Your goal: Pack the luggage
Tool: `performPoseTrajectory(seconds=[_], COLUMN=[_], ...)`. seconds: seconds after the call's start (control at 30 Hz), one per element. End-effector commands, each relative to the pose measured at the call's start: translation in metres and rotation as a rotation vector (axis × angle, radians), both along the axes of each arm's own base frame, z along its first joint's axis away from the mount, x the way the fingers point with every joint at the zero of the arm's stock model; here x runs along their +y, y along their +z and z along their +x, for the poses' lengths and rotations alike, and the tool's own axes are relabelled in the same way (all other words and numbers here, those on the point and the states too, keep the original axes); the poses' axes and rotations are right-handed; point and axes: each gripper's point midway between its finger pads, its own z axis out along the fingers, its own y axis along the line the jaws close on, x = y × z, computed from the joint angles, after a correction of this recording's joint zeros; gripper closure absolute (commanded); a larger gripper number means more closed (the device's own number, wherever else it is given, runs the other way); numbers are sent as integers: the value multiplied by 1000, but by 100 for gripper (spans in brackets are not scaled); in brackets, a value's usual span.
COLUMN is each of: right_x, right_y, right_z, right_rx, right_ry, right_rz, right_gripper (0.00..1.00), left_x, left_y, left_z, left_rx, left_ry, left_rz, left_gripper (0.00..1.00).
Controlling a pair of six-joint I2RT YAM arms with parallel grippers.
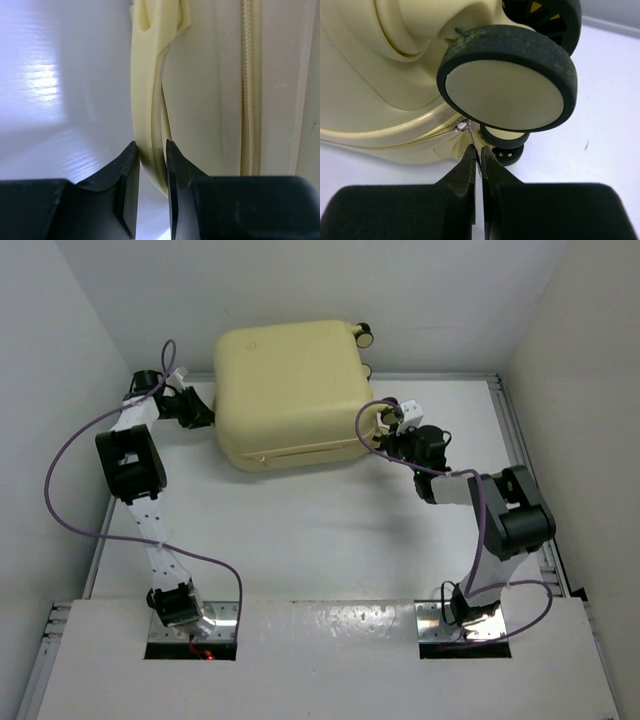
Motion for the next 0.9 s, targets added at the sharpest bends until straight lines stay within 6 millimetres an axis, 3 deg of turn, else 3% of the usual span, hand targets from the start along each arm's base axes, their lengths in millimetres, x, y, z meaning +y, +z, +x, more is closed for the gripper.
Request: performPoseTrajectory(seconds=[0.0, 0.03, 0.1, 0.13, 0.17, 0.2, 0.27, 0.3, 0.33, 0.37, 0.4, 0.43, 0.53, 0.57, 0.63, 0.7, 0.73, 0.8, 0.83, 0.87], right_x=[-86, -94, -98, -112, -116, -131, -129, -147, -150, -153, -154, -151, -142, -140, -134, -130, -127, -117, -113, -103], right_y=[52, 51, 59, 48, 54, 43, 48, 71, 47, 47, 66, 43, 46, 37, 50, 40, 59, 37, 45, 33], right_z=[59, 64, 84, 90, 109, 116, 135, 149, 156, 160, 173, 177, 191, 193, 203, 213, 223, 230, 240, 244], right_rx=[-231, -232, -271, -257, -273, -251, -271, -322, -288, -298, -345, -310, -346, -339, -376, -373, -417, -386, -412, -392], right_ry=[-315, -336, -332, -353, -372, -401, -389, -424, -402, -406, -407, -374, -322, -305, -281, -265, -253, -233, -226, -209], right_rz=[-62, -64, -41, -39, -9, -8, 21, 65, 58, 70, 88, 94, 113, 111, 115, 119, 126, 129, 136, 137], right_gripper=[100, 100, 100, 100, 100, 100, 100, 100, 100, 100, 100, 100, 100, 100, 100, 100, 100, 100, 100, 100], left_x=[134, 135, 140, 141, 145, 140, 136, 137, 135, 130, 129, 129, 129, 131, 137, 141, 146, 154, 156, 156], left_y=[-24, -18, -26, -20, -23, -23, -28, -26, -27, -34, -40, -40, -54, -48, -51, -41, -33, -28, -21, -23], left_z=[24, 26, 26, 33, 30, 32, 31, 31, 29, 30, 27, 27, 24, 27, 31, 41, 48, 57, 62, 63], left_rx=[-134, -131, -104, -112, -103, -117, -106, -110, -114, -110, -92, -109, -101, -119, -119, -155, -182, -190, -212, -209], left_ry=[164, 183, 192, 192, 186, 155, 128, 117, 92, 74, 69, 42, -1, -5, -2, 8, 24, 70, 77, 84], left_rz=[396, 393, 406, 470, 498, 519, 536, 545, 553, 554, 548, 560, 581, 594, 620, 635, 658, 672, 680, 674], left_gripper=[100, 100, 100, 100, 100, 100, 100, 100, 100, 100, 100, 100, 100, 100, 100, 100, 100, 100, 100, 100])
